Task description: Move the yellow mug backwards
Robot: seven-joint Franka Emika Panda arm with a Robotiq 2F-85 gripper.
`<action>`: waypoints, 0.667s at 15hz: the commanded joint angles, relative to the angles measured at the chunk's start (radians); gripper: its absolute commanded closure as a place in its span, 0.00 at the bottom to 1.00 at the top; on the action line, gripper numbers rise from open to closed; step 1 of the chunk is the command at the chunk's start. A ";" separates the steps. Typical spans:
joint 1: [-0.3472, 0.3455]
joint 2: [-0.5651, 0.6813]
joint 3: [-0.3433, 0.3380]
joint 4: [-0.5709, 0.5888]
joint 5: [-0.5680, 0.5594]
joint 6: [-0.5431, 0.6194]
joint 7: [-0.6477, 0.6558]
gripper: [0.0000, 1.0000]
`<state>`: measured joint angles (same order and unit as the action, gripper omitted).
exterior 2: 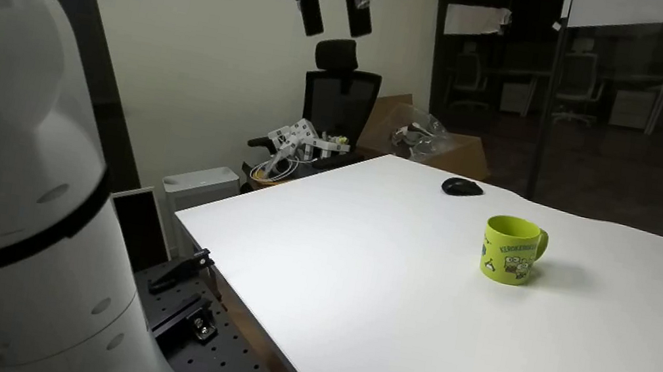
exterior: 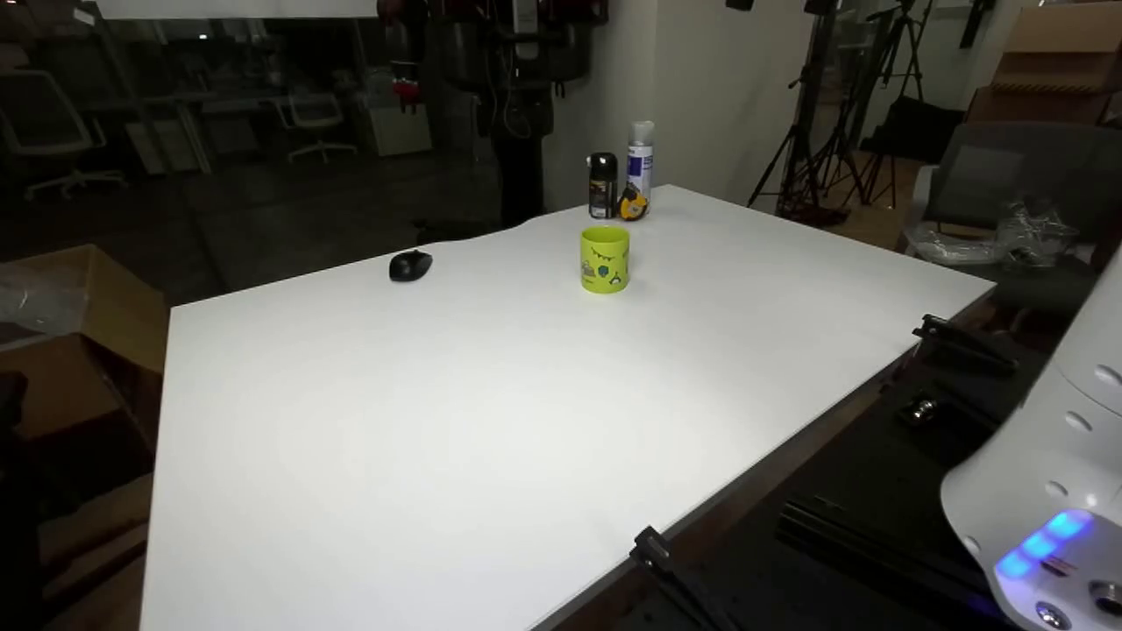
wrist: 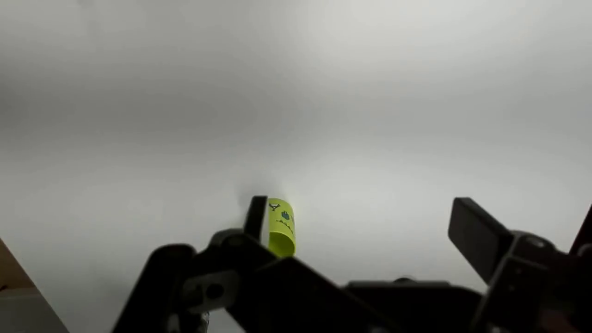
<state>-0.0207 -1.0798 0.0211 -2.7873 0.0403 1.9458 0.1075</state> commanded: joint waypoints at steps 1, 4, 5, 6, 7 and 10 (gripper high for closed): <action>-0.028 0.027 0.005 0.005 -0.003 0.056 0.021 0.00; -0.080 0.131 -0.018 0.026 -0.029 0.182 0.019 0.00; -0.096 0.172 -0.029 0.035 -0.035 0.226 0.012 0.00; -0.117 0.235 -0.049 0.050 -0.043 0.274 0.002 0.00; -0.129 0.294 -0.068 0.070 -0.039 0.297 0.000 0.00; -0.126 0.468 -0.154 0.151 0.016 0.232 -0.041 0.00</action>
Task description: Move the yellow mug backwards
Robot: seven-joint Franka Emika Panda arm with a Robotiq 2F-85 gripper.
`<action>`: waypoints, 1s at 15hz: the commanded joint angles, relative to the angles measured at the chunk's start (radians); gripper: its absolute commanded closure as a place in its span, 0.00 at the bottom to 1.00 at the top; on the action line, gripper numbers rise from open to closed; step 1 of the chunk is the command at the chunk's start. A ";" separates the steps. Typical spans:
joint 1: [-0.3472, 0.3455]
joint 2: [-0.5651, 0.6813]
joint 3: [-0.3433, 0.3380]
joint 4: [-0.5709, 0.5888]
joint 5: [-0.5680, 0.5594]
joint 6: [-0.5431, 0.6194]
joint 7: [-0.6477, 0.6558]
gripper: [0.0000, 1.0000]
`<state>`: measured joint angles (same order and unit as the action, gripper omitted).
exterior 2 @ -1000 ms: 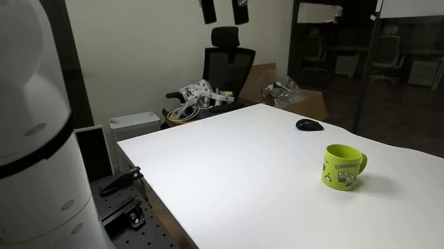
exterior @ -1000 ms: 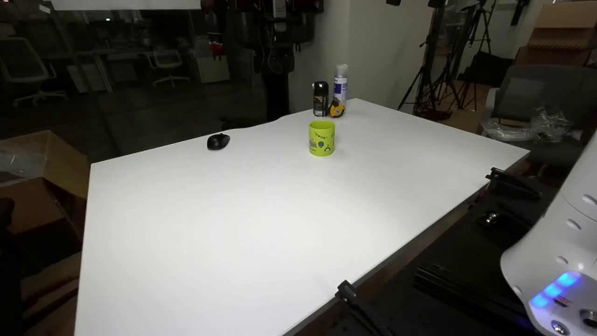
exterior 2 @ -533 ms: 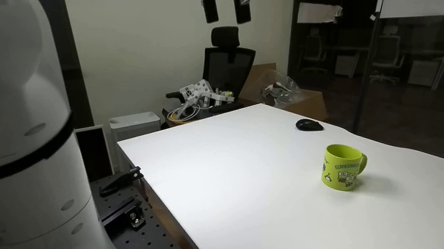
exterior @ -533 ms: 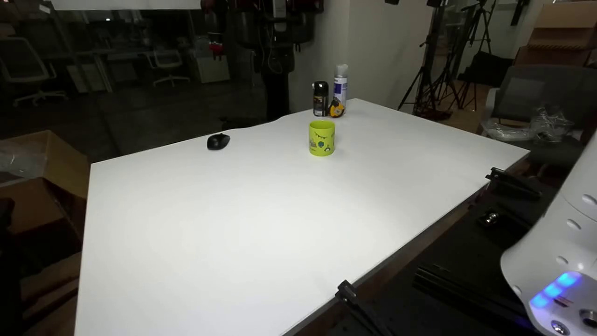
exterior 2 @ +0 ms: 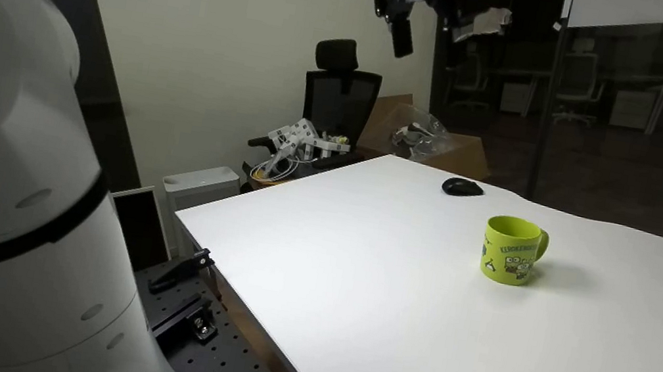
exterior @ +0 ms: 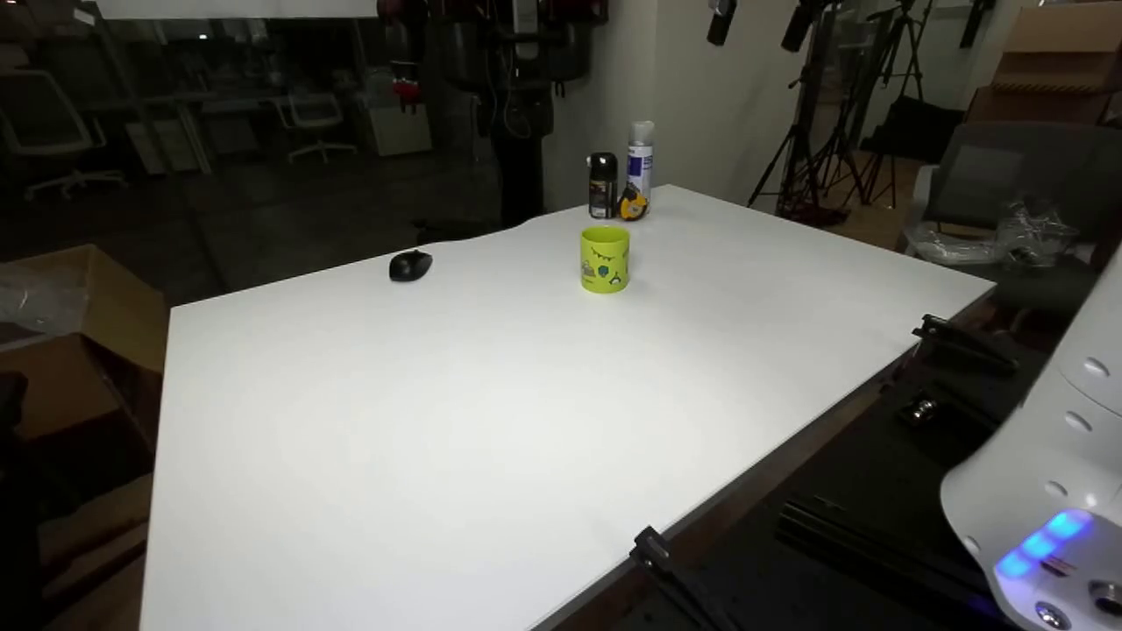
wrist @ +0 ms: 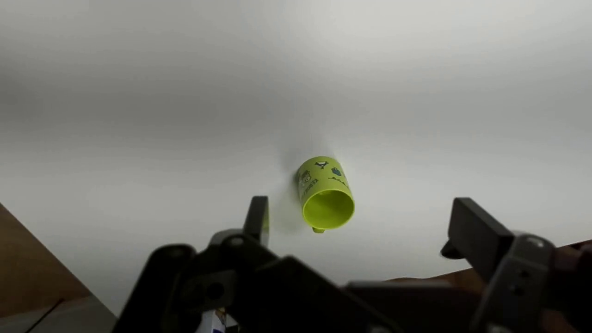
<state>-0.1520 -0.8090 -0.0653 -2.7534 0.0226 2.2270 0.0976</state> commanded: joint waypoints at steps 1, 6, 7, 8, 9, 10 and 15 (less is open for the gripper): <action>0.006 0.255 -0.083 0.152 0.046 -0.073 -0.035 0.00; -0.014 0.324 -0.084 0.162 0.033 -0.066 -0.036 0.00; -0.014 0.336 -0.084 0.162 0.033 -0.063 -0.038 0.00; -0.014 0.333 -0.084 0.159 0.033 -0.063 -0.039 0.00; -0.014 0.326 -0.083 0.157 0.033 -0.064 -0.039 0.00; -0.014 0.318 -0.083 0.155 0.033 -0.064 -0.039 0.00; -0.038 0.512 -0.078 0.258 0.036 0.124 0.051 0.00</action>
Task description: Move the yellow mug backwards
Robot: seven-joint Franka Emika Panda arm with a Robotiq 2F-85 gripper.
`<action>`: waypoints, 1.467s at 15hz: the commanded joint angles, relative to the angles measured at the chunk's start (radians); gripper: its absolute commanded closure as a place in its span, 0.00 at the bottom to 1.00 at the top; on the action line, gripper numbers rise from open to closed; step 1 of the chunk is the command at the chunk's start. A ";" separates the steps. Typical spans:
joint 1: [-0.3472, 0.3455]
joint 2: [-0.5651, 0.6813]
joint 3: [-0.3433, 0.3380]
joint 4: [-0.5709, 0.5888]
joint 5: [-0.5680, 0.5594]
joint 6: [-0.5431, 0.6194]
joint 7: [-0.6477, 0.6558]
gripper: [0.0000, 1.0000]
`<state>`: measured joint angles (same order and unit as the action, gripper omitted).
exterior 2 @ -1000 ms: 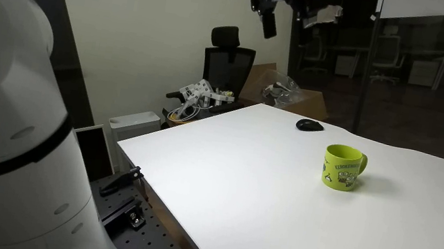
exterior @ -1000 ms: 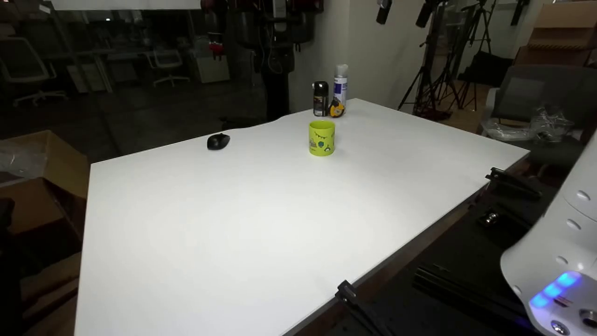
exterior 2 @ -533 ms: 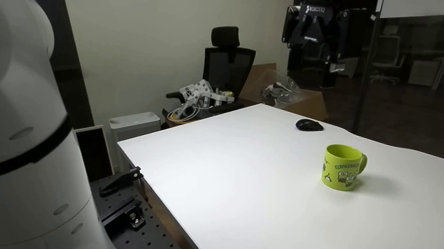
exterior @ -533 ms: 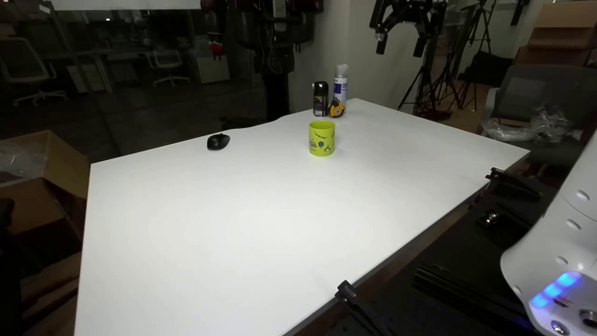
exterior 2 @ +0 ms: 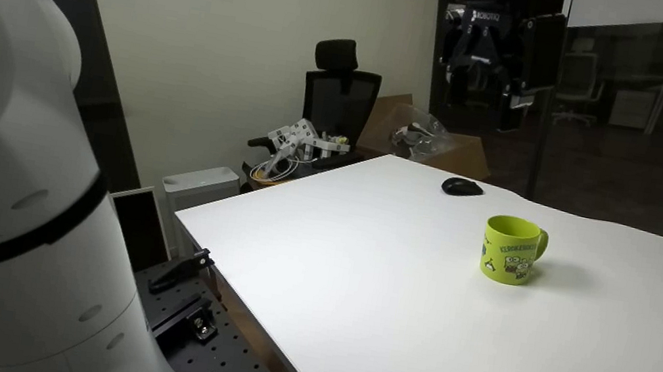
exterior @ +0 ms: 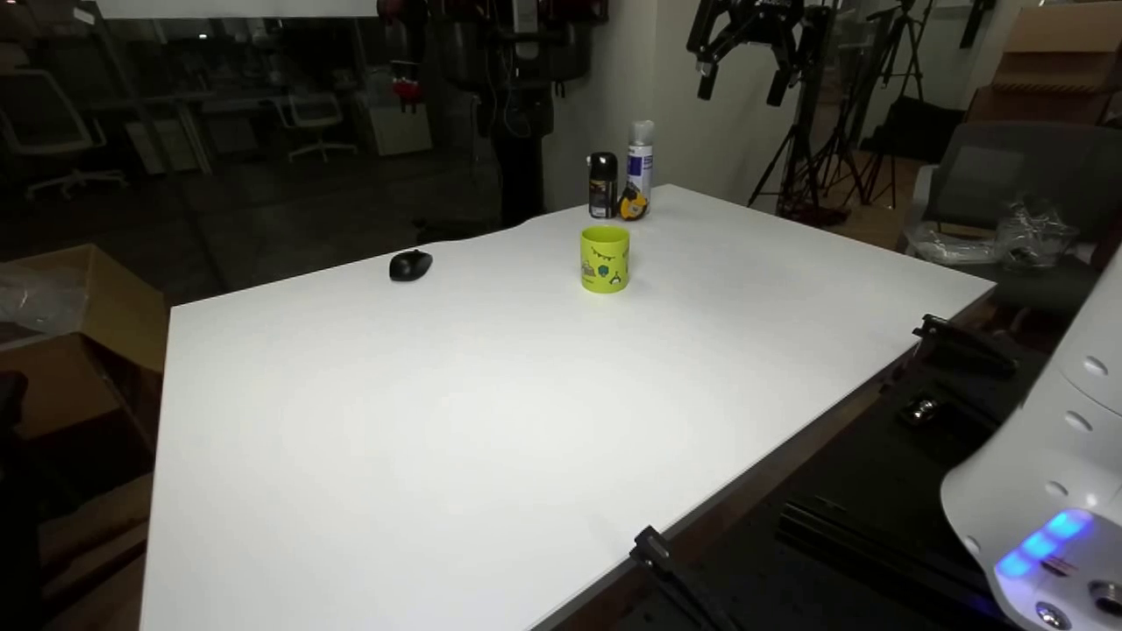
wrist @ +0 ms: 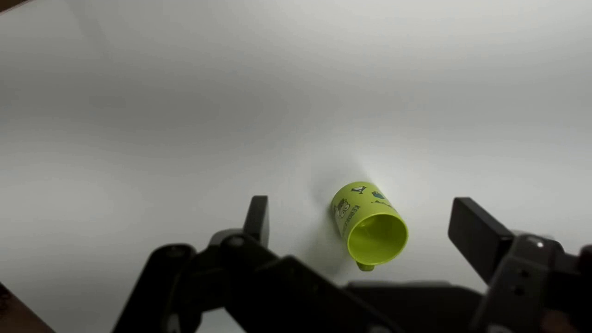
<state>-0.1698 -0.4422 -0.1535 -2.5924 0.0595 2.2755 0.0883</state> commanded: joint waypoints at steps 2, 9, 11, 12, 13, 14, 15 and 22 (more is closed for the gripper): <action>-0.028 0.259 0.009 0.173 -0.012 0.112 0.084 0.00; 0.002 0.648 0.004 0.532 -0.036 -0.152 0.087 0.00; 0.023 0.747 0.015 0.627 -0.061 -0.228 0.067 0.00; 0.035 0.784 0.022 0.664 -0.070 -0.248 0.058 0.00; 0.049 0.814 0.031 0.690 -0.079 -0.234 0.053 0.00; 0.031 0.738 0.017 0.590 -0.054 -0.191 0.046 0.00; 0.043 0.773 0.025 0.621 -0.061 -0.192 0.046 0.00; 0.065 0.849 0.019 0.666 -0.057 -0.019 0.127 0.00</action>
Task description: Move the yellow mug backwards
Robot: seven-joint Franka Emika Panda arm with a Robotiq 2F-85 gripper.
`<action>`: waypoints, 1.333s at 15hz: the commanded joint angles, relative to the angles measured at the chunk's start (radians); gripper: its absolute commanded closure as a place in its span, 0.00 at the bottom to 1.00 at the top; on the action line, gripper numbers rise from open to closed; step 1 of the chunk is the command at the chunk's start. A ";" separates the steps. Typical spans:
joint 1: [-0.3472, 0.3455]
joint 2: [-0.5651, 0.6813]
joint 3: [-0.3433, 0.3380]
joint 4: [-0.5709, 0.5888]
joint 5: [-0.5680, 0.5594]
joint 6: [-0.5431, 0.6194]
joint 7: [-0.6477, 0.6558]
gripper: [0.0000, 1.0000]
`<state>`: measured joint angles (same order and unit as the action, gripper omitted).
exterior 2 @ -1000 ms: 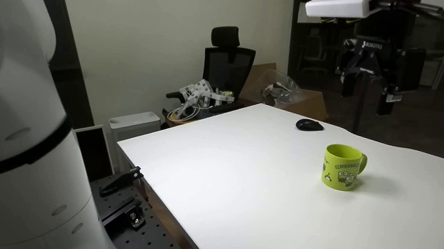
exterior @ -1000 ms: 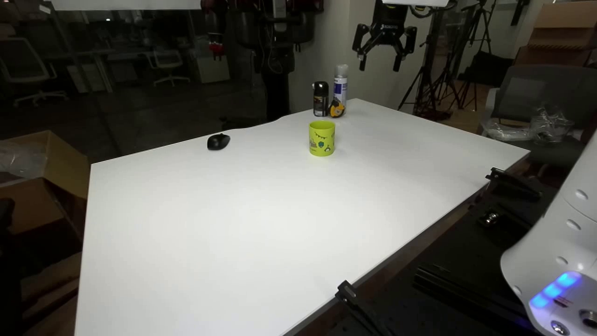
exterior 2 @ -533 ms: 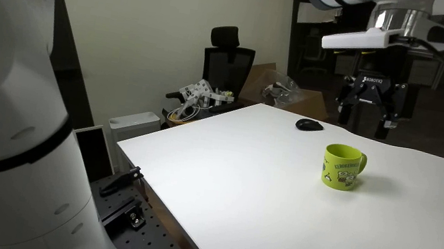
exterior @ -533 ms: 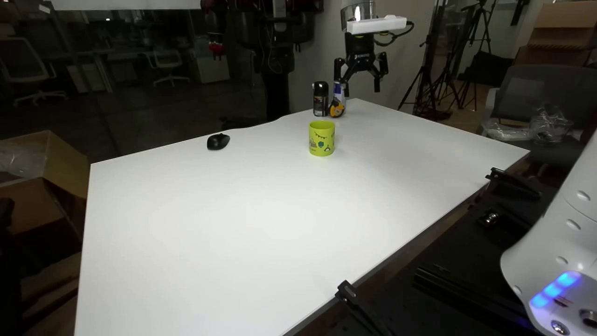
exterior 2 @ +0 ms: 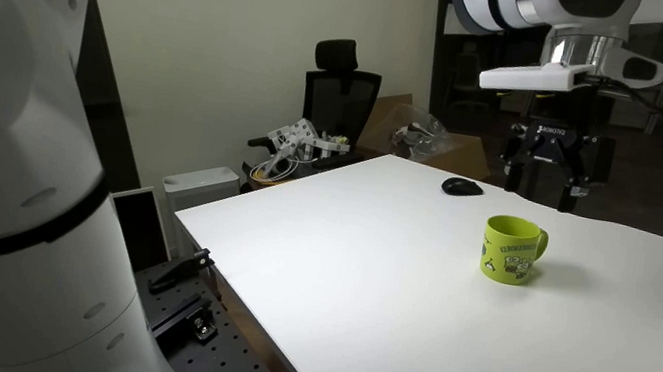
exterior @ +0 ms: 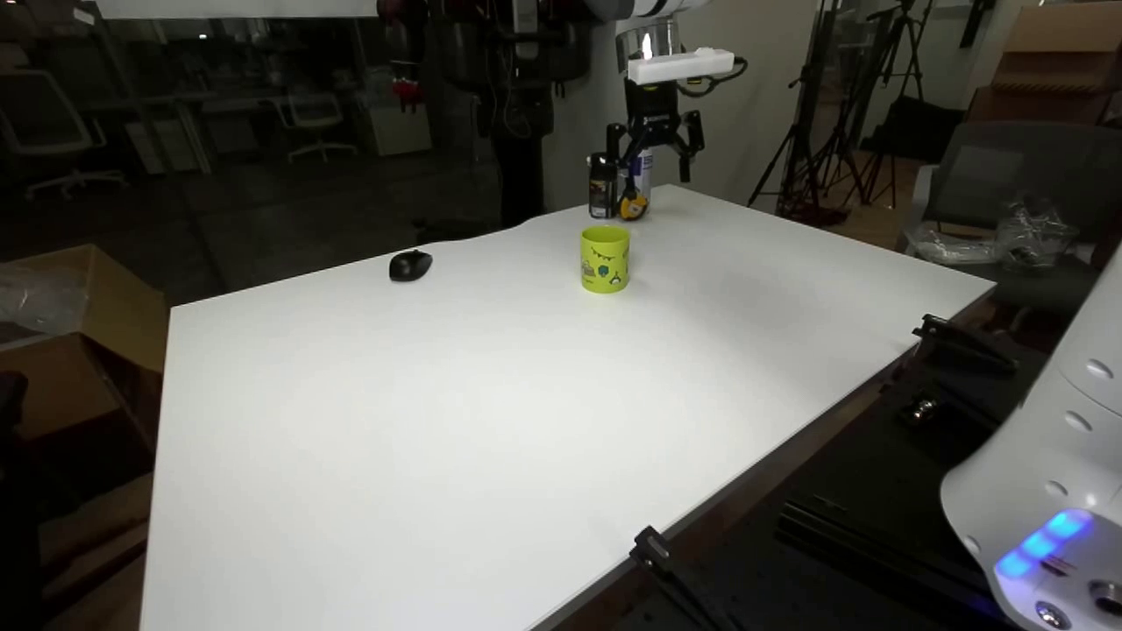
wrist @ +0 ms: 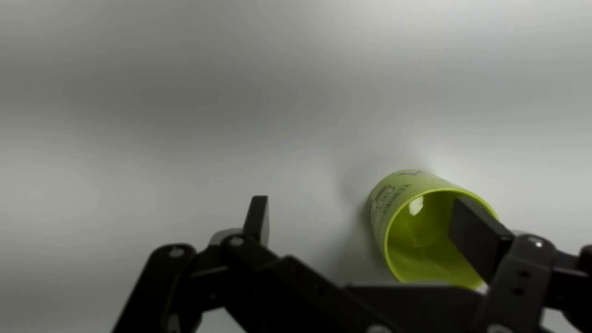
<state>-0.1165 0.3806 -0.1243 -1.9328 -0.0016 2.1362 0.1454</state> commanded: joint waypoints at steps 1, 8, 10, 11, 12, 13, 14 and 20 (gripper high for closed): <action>0.012 0.049 -0.011 0.019 0.007 0.176 0.080 0.00; 0.030 0.186 0.004 0.090 0.063 0.312 0.117 0.00; 0.032 0.207 0.010 0.104 0.083 0.305 0.117 0.00; 0.032 0.214 0.013 0.107 0.095 0.302 0.118 0.00; 0.034 0.218 0.012 0.108 0.103 0.302 0.125 0.00; 0.035 0.219 0.012 0.106 0.110 0.302 0.125 0.00; 0.036 0.222 0.012 0.105 0.115 0.301 0.128 0.00; 0.034 0.225 0.017 0.094 0.149 0.287 0.131 0.00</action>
<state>-0.0857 0.5998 -0.1097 -1.8544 0.1272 2.4484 0.2408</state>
